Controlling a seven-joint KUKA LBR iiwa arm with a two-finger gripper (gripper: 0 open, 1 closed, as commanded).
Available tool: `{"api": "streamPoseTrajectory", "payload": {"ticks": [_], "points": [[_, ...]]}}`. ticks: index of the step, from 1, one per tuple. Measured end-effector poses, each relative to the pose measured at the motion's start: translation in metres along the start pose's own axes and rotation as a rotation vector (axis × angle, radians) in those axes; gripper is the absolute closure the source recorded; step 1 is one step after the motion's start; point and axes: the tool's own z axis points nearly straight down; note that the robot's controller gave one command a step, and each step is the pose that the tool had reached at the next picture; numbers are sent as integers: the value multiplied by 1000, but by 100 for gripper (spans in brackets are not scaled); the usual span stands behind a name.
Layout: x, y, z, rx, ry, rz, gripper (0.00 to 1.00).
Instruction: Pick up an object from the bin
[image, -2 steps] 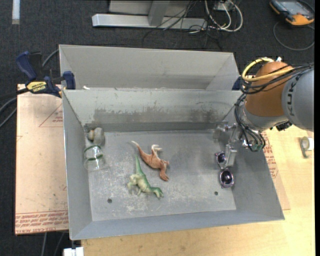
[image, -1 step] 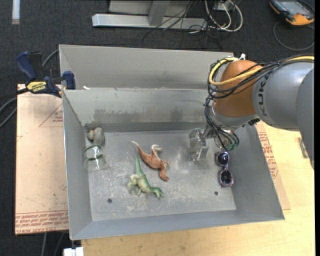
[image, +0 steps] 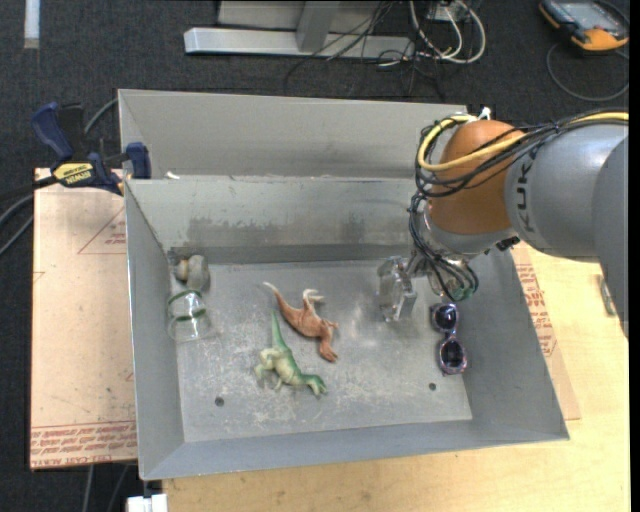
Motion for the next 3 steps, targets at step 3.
{"api": "streamPoseTrajectory", "payload": {"ticks": [3], "points": [[-17, 69, -52, -3, -4, -13, 0]]}}
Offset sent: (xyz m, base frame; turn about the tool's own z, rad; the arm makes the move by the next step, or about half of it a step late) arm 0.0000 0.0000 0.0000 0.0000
